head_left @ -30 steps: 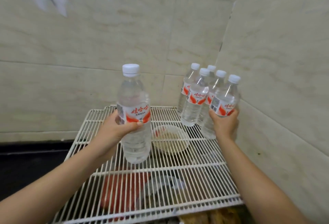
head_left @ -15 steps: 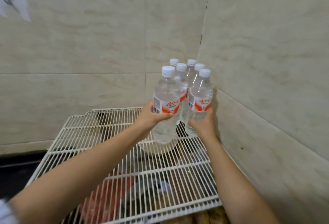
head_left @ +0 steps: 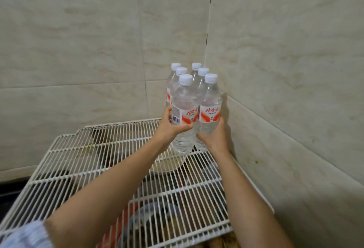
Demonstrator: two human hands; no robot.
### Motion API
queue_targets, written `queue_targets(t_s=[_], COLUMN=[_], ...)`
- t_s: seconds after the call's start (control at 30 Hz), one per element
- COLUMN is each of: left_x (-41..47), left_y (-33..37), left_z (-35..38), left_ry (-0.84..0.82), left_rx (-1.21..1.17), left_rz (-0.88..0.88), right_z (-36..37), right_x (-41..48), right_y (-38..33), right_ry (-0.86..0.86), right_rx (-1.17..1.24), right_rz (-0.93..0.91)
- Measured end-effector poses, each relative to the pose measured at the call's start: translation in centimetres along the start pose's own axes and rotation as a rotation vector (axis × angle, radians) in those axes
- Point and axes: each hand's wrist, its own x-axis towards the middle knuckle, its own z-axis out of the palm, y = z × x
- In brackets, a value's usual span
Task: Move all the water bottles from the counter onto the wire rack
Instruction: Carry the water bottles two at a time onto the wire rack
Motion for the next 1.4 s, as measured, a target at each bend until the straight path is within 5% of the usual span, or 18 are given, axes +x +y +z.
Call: queue_targets(t_s=[0.27,0.57,0.93,1.17,1.4], left_x=[-0.8,-6.8,-24.9,-38.2,-45.2], left_y=[-0.2,-0.1,1.1,1.0,1.0], left_z=[-0.1,-7.7,-14.9,-17.3,-18.1], left_ry=[0.070,0.404,1.022,1.373,1.476], left_rx=[0.057,0.336,0.373,0.453,0.448], left_rz=[-0.031,-0.151,-0.093,-0.152,-0.198], right_z=[0.2,2.1,5.6,6.0,6.1], right_x=[-0.8,-2.7,-8.1,-12.0,-19.2], right_y=[-0.6,-1.7,-3.5,-5.4,-8.1], right_ry=[0.209,0.503,-0.353,-0.521,-0.568], right_rx=[0.075,-0.115,-0.378,-0.443,-0.340], right_rz=[-0.198,-0.844,-1.097,-1.261,-1.316])
